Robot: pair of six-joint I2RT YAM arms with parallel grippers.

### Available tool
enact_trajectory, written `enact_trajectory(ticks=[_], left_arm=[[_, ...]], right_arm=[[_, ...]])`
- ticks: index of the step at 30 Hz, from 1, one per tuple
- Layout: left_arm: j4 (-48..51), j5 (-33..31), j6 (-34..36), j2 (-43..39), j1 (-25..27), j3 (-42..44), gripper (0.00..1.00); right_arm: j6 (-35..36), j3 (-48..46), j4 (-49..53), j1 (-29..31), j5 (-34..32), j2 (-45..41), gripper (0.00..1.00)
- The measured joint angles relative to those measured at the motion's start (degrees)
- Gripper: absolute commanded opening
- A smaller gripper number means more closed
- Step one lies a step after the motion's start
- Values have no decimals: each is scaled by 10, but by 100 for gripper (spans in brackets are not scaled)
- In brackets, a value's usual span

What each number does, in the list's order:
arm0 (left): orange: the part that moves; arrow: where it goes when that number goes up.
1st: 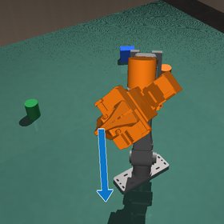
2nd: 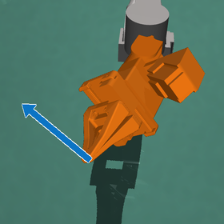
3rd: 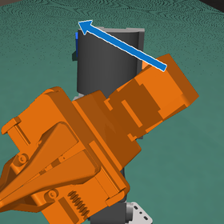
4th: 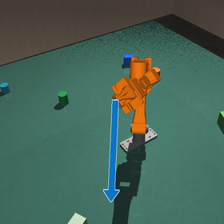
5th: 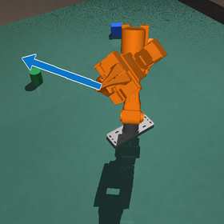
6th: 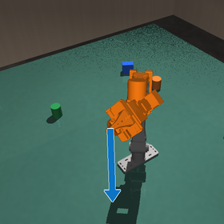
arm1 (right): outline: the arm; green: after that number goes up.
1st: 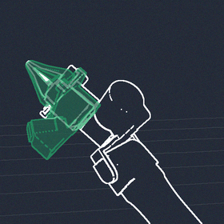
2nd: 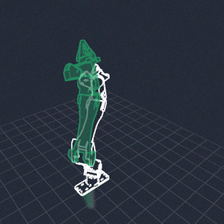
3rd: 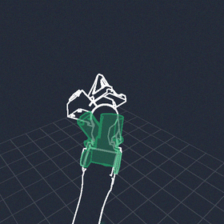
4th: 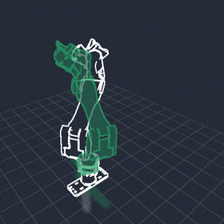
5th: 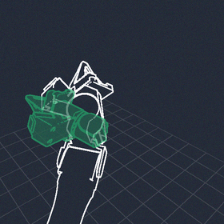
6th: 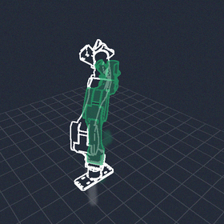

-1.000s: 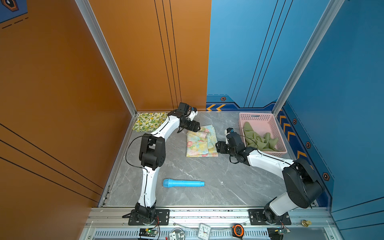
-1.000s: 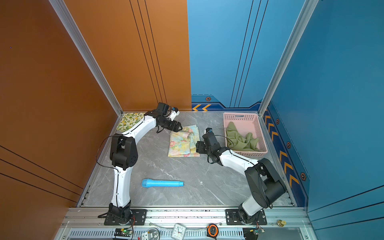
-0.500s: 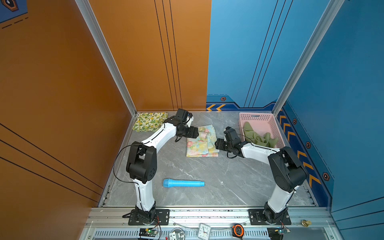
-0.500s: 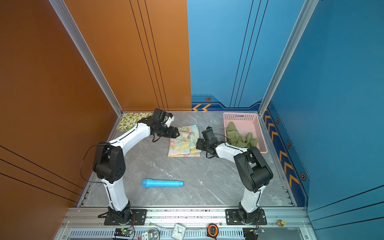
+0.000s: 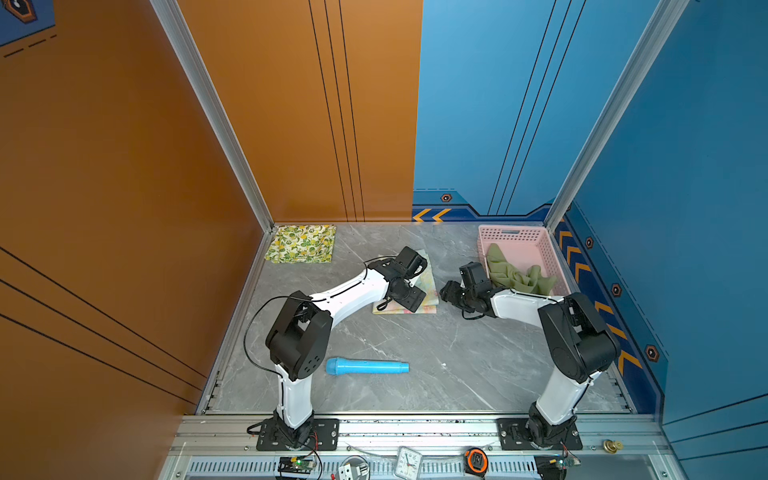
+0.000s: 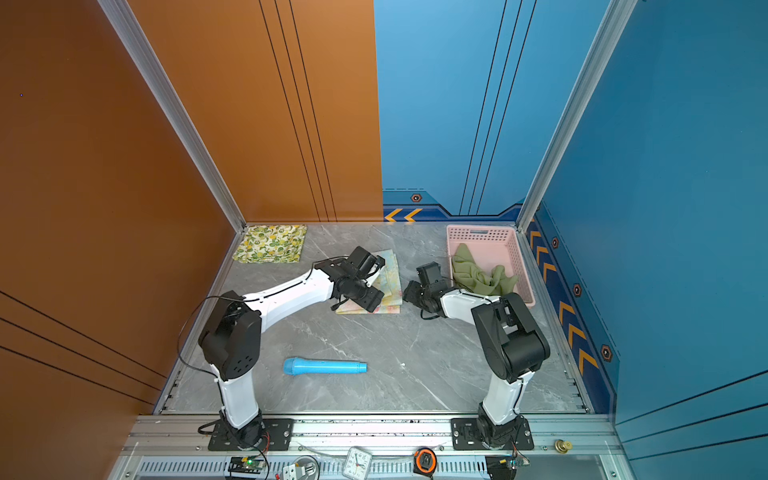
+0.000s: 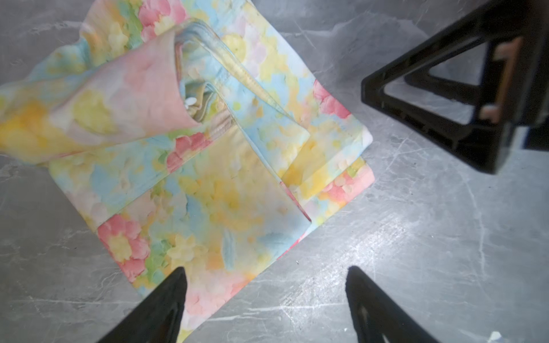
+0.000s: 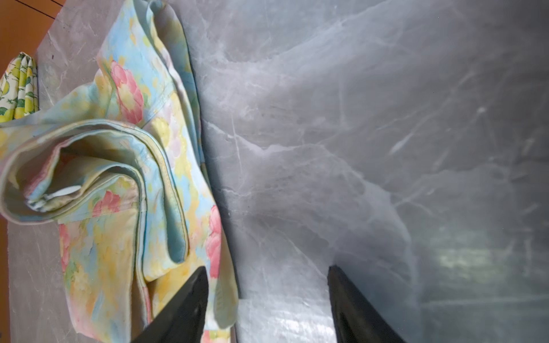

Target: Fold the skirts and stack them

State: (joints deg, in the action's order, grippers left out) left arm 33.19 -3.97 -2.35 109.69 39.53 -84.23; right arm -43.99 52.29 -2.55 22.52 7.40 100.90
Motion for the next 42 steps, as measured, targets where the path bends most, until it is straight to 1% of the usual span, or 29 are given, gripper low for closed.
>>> enact_trajectory(ticks=[4, 9, 11, 16, 21, 22, 24, 25, 27, 28, 33, 37, 39, 42], left_arm=[[2, -18, 0, 43, 9, -21, 85], [5, -30, -10, 83, 10, -60, 78], [5, -34, -19, 95, 10, -76, 74], [5, -48, -38, 129, 10, -115, 71], [4, -61, -44, 162, 10, -146, 65], [5, -63, -44, 167, 10, -149, 62], [5, -65, -45, 175, 10, -150, 46], [5, -66, -45, 178, 10, -151, 32], [5, -65, -47, 182, 10, -154, 8], [5, -65, -46, 184, 10, -157, 0], [5, -63, -51, 184, 2, -166, 0], [3, -48, -65, 178, -10, -166, 0], [-10, -36, -80, 156, -21, -146, 0], [-47, -11, -115, 86, -50, -79, 0]], right_arm=[[-3, -19, 0, -7, 2, -23, 65], [-4, -31, 0, -14, 1, -42, 65], [-4, -34, 0, -16, 1, -45, 65], [-4, -34, 0, -15, 1, -50, 65], [2, -34, 0, -15, 1, -56, 65], [3, -34, 0, -15, 0, -57, 65], [4, -34, 0, -15, 0, -60, 65], [5, -34, 0, -15, -1, -61, 65], [5, -34, 0, -15, -1, -62, 65], [5, -34, 0, -15, -1, -62, 65], [7, -34, 0, -15, -1, -62, 65], [13, -34, 2, -15, -3, -62, 65], [16, -33, 5, -15, -7, -62, 65], [20, -28, 7, -11, -12, -62, 65]])
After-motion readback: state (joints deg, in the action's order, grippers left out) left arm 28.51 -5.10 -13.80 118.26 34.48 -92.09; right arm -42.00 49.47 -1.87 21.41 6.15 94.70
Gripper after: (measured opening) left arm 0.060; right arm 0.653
